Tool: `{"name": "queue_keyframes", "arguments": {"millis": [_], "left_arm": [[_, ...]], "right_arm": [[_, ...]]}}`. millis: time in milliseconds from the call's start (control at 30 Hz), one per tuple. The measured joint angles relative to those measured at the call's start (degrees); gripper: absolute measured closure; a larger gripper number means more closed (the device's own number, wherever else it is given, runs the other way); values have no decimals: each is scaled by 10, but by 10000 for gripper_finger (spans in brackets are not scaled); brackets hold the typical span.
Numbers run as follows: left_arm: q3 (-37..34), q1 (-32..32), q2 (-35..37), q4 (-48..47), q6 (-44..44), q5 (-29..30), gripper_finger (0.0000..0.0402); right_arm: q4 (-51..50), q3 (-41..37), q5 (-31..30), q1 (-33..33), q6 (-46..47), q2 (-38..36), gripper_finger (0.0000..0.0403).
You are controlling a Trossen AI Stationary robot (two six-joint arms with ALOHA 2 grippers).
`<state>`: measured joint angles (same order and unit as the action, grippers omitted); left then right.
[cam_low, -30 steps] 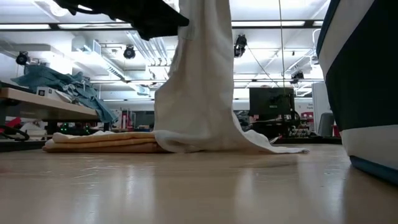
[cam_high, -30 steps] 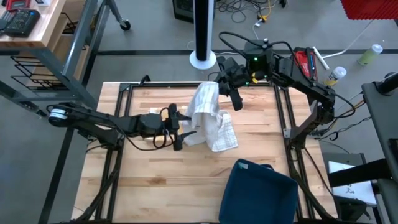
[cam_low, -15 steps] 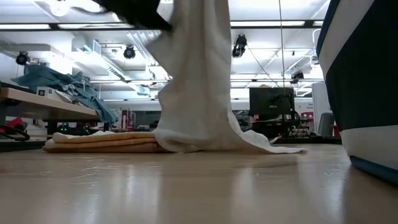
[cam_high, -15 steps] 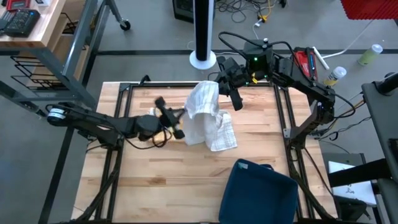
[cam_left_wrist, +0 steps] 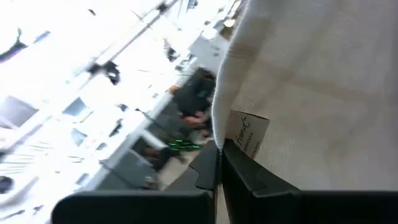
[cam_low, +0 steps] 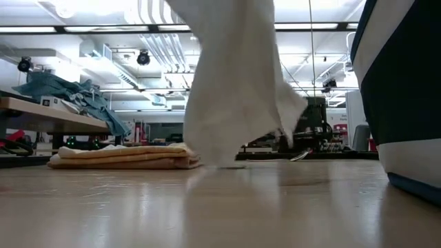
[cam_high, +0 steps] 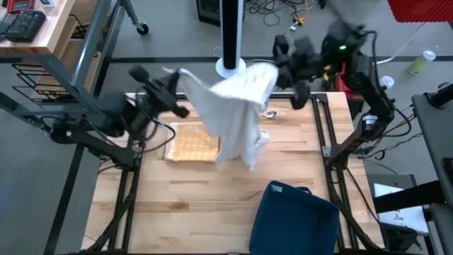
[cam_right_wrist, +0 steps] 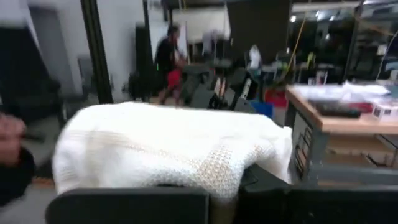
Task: Fold towel
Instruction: Fold the white towel
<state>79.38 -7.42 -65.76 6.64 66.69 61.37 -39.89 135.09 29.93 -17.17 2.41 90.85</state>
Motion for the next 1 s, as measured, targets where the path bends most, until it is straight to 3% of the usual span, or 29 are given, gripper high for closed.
{"name": "queue_keyframes", "arguments": {"millis": [167,333,533,600,700,833,1000], "left_arm": [[141,0,-64,-3,126,14,401],[277,0,-148,0,242,25,401],[433,-1,-241,0,347,44,401],[487,-1,-272,3,404,70,401],[558,-1,-314,-21,448,86,401],[505,1,-308,14,467,69,401],[468,22,-300,18,447,64,401]], "right_arm": [[96,-2,27,4,161,-15,403],[81,0,33,29,208,-17,403],[-79,0,23,43,108,-12,378],[-165,0,-19,43,55,-12,361],[-287,-2,-130,43,-22,-12,334],[-363,-6,-277,41,-46,0,306],[-352,-9,-314,42,-84,2,275]]}}
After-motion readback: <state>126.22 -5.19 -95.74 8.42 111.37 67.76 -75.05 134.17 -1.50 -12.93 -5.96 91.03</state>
